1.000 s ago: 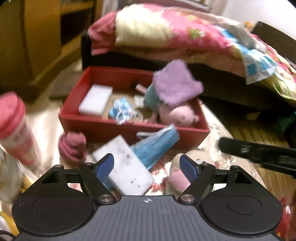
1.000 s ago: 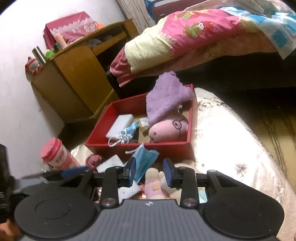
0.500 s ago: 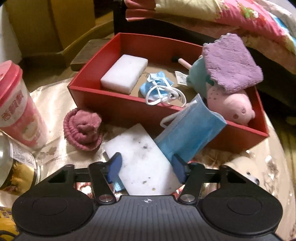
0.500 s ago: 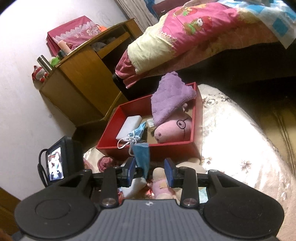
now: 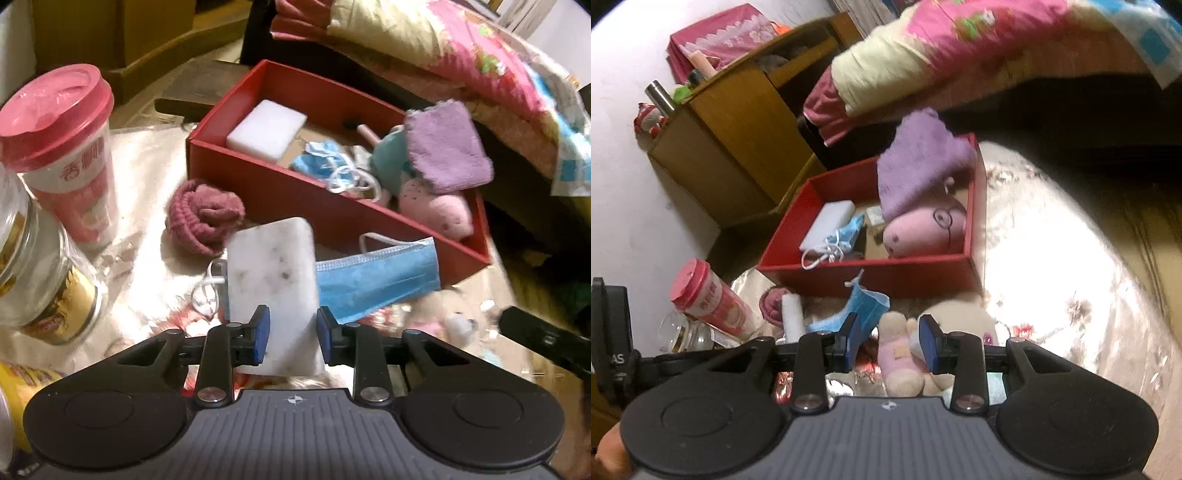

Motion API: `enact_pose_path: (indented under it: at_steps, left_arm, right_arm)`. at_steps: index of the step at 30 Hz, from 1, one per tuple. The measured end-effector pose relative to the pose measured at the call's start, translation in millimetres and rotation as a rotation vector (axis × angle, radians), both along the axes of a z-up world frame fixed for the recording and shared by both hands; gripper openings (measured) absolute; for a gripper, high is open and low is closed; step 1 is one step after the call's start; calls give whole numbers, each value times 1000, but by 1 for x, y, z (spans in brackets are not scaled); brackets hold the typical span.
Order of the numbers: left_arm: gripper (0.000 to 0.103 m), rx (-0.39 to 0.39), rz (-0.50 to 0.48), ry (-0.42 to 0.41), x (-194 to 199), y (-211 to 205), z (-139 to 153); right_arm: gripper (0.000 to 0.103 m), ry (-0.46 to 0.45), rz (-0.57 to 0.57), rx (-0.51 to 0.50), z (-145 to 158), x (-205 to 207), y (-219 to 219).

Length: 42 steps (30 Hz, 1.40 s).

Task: Organize soft objects
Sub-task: 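Lower the left tool to the white sponge and grasp it, then lift the sponge with the left tool while the right tool grasps a blue face mask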

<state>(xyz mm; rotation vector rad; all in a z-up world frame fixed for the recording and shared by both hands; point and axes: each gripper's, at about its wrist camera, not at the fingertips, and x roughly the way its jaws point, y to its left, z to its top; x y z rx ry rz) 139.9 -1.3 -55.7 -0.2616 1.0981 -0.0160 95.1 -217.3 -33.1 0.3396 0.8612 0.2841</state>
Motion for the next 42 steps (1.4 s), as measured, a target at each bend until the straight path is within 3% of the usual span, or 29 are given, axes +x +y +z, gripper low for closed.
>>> enact_pose_path:
  at_steps: [1,6,8,9,10,12,16,20,21,22,31,36,39,42]
  left_arm:
    - [34,17,1,14,3,-1,-5]
    - [38,46,-18,19,11,-9,-16]
    - [57,62,-52,17,14,-14,-20]
    - [72,68,-73,14,15,-17,-19]
    - [82,114,-64,18,13,-20,-18]
    - [82,176,-55,19,9,-19,-16]
    - [82,153,-21,26,10,-11,-16]
    - [75,218,-74,67,16,-21,-34]
    - [67,216,-65,86,17,-21,-42]
    - [59,200,-48,70,14,-18,-42]
    - [59,60,-11,-12,-14,12,2]
    - [59,-13,2,-66,-26,24,26]
    - [59,10,9,-93,-29,28,34]
    - [59,-34,13,-91,-28,35,36]
  right_arm:
    - [11,3,6,1,-1,0,1]
    - [11,2,26,3,0,-1,5]
    - [11,2,27,4,0,-1,4]
    - [11,6,24,6,0,-1,4]
    - [11,13,26,9,-1,-1,4]
    - [11,21,31,12,-2,-1,5]
    - [11,17,46,13,-1,-2,8]
    - [11,14,52,9,-1,-2,11]
    - [11,19,51,11,-2,-2,12]
    - [11,21,51,13,-2,-2,12]
    - [11,21,122,-13,-4,5,37]
    - [11,-29,282,-101,-2,24,71]
    - [11,-89,430,-198,0,38,91]
    - [11,-78,535,-227,-11,57,94]
